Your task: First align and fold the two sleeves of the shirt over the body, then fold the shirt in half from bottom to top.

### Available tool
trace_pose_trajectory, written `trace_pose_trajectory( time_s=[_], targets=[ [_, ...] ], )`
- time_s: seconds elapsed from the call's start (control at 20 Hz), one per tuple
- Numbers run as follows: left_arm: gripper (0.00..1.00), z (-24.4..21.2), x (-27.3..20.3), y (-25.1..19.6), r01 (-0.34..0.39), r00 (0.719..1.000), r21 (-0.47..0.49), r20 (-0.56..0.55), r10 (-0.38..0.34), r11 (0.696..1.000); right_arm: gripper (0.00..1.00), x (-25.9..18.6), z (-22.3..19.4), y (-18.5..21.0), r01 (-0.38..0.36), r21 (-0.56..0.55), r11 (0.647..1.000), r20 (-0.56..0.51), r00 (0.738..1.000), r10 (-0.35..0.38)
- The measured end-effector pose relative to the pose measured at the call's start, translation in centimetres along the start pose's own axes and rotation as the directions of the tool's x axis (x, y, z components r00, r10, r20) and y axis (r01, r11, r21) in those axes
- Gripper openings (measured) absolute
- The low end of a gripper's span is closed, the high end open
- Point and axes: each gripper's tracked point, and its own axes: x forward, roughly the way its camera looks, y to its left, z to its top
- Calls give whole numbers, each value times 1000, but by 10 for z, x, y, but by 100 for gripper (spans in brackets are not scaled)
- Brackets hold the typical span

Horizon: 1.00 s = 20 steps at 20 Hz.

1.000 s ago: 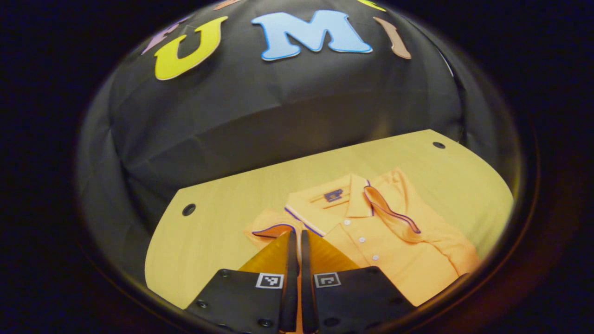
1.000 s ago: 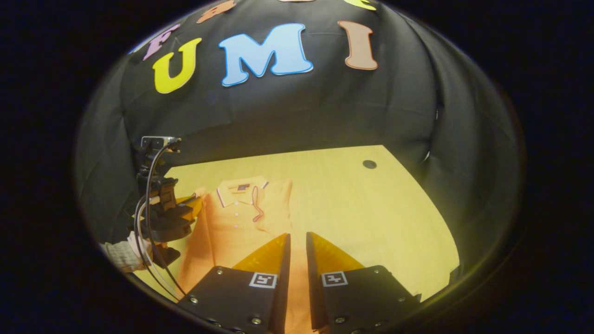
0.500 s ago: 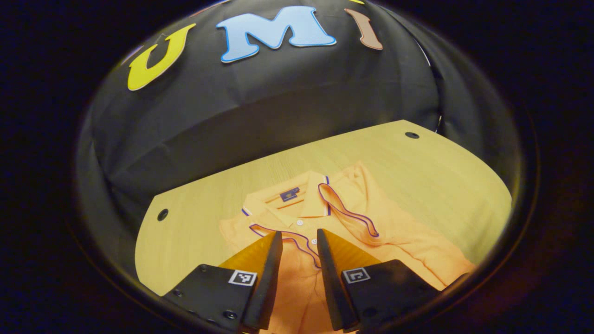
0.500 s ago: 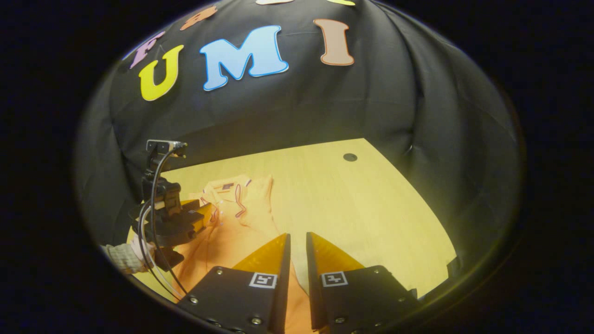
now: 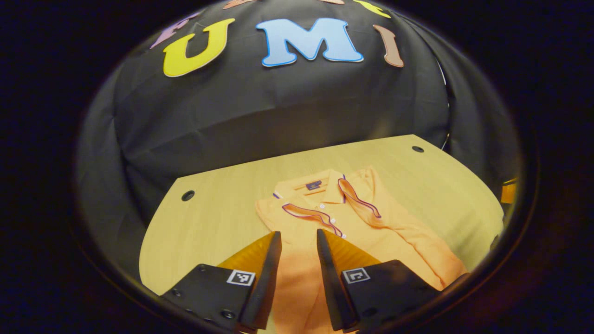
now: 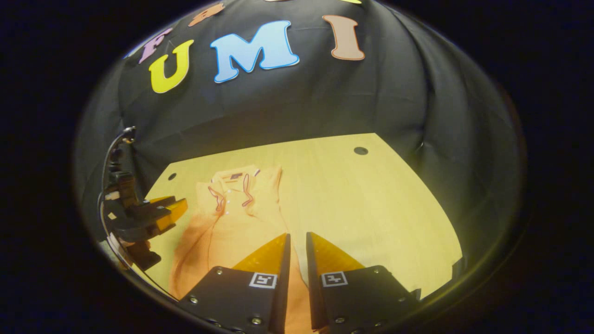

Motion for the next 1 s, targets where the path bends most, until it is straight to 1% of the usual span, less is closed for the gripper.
trace_pose_trajectory(
  time_s=[0.05, 0.15, 0.2, 0.25, 0.3, 0.4, 0.45, 0.55, 0.6, 0.65, 0.7, 0.75, 0.85, 0.9, 0.95, 1.0],
  targets=[
    [67, -6, -11, 4, -4, 1000, -6, -8, 4, 1000, 21, 1, -5, 1, -7, -9, 1000, -10, 1000, 7],
    [72, -24, -36, 7, 3, 999, -24, -33, -3, 1000, 21, 2, -17, 2, -22, -32, 999, -36, 999, 21],
    [70, -33, -47, 8, 5, 999, -32, -47, -7, 999, 20, 1, -24, 3, -31, -43, 999, -52, 998, 29],
    [80, -42, -57, 7, 11, 998, -35, -61, -13, 999, 21, 1, -32, 6, -46, -52, 998, -69, 997, 43],
    [83, -51, -68, 6, 13, 997, -32, -73, -15, 999, 32, 1, -40, 7, -56, -64, 996, -89, 995, 50],
    [91, -74, -86, 5, 12, 994, -20, -112, -15, 1000, 39, 2, -56, 10, -74, -84, 994, -127, 990, 63],
    [99, -86, -94, 4, 13, 991, -18, -134, -16, 1000, 42, 2, -64, 11, -82, -90, 993, -148, 987, 68],
    [100, -110, -110, 0, 18, 983, -23, -182, -22, 1000, 45, 1, -83, 15, -102, -96, 990, -197, 977, 82],
    [100, -123, -117, -2, 20, 978, -33, -208, -26, 999, 59, 0, -93, 13, -100, -102, 990, -227, 971, 75],
    [100, -135, -125, -5, 27, 971, -48, -234, -37, 998, 56, -2, -102, 12, -109, -103, 989, -257, 963, 79],
    [98, -147, -131, -8, 28, 965, -66, -260, -45, 997, 68, -1, -114, 15, -116, -101, 988, -288, 954, 83],
    [100, -157, -137, -8, 26, 959, -79, -280, -47, 997, 69, -2, -123, 14, -118, -104, 988, -317, 945, 80],
    [100, -179, -146, -6, 10, 946, -85, -323, -37, 996, 70, -5, -141, 14, -126, -113, 986, -364, 928, 78],
    [98, -190, -150, -5, 2, 938, -82, -345, -31, 997, 70, -4, -150, 15, -130, -118, 984, -387, 919, 75],
    [100, -200, -154, -6, 1, 930, -81, -367, -31, 997, 65, -5, -158, 15, -135, -122, 983, -409, 909, 74],
    [98, -207, -157, -6, 2, 923, -79, -383, -32, 997, 70, -7, -168, 15, -139, -127, 982, -432, 899, 72]
  ],
)
